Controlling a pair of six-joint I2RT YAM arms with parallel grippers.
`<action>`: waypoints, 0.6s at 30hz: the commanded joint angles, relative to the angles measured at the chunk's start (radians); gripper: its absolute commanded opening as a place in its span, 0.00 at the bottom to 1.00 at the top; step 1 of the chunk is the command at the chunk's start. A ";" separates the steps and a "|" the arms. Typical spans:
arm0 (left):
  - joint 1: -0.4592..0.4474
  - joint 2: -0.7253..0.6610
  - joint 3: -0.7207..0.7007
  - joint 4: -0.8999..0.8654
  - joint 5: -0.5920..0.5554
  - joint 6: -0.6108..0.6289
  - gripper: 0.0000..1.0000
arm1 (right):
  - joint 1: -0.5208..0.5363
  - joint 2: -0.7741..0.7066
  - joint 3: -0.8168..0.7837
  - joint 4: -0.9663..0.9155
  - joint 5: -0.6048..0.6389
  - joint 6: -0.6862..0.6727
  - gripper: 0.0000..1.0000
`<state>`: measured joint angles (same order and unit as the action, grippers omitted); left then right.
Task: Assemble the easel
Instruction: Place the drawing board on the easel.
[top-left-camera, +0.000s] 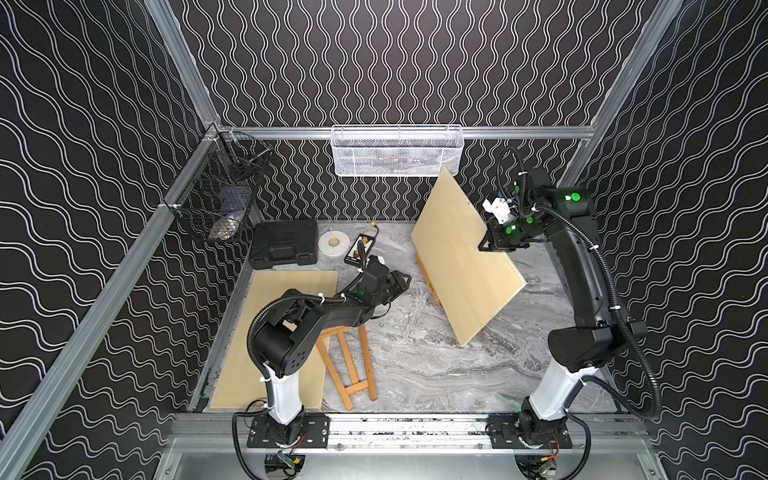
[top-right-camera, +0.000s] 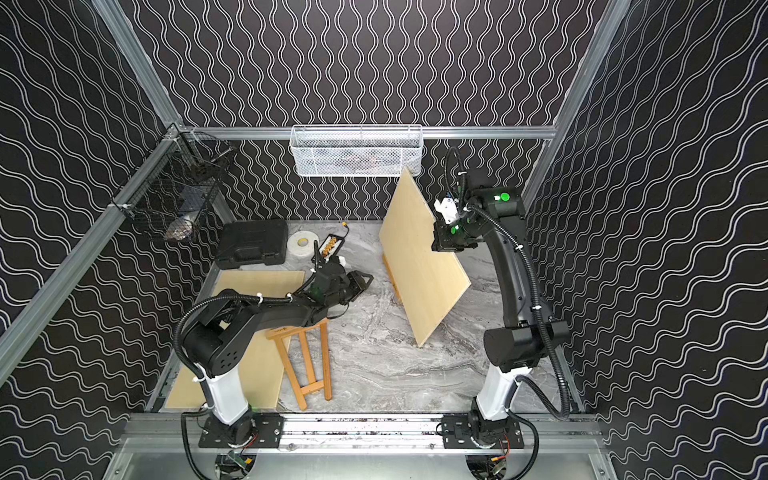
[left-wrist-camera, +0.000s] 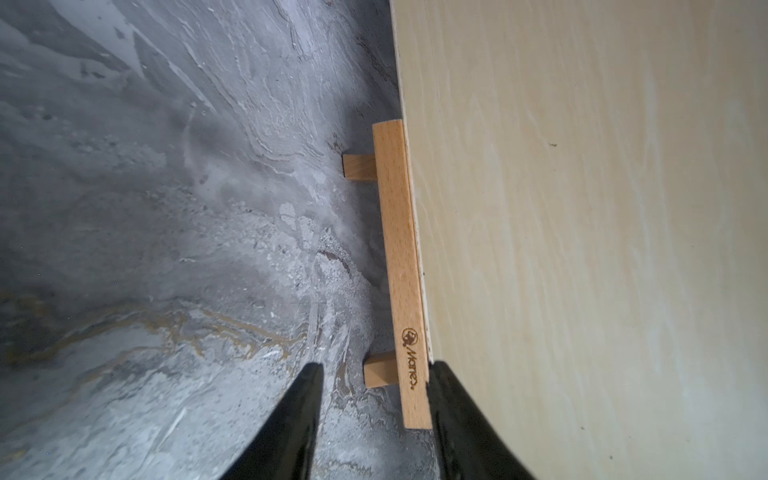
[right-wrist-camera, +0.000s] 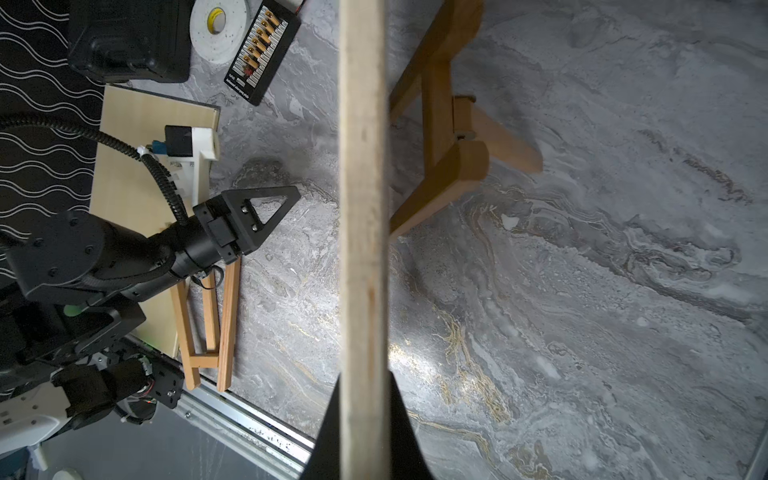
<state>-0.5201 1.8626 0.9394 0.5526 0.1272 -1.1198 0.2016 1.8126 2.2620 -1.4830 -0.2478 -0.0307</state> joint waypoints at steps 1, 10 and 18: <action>0.002 -0.002 -0.002 0.035 -0.012 0.021 0.47 | 0.002 -0.020 0.012 0.217 0.050 0.062 0.00; 0.005 -0.013 -0.004 0.024 -0.026 0.039 0.48 | 0.015 -0.007 0.000 0.256 0.030 0.040 0.00; 0.015 -0.035 -0.028 0.011 -0.037 0.060 0.49 | 0.002 0.002 -0.052 0.255 0.007 0.030 0.00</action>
<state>-0.5095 1.8343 0.9138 0.5457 0.1032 -1.0752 0.2146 1.8206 2.2280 -1.4727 -0.2268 -0.0341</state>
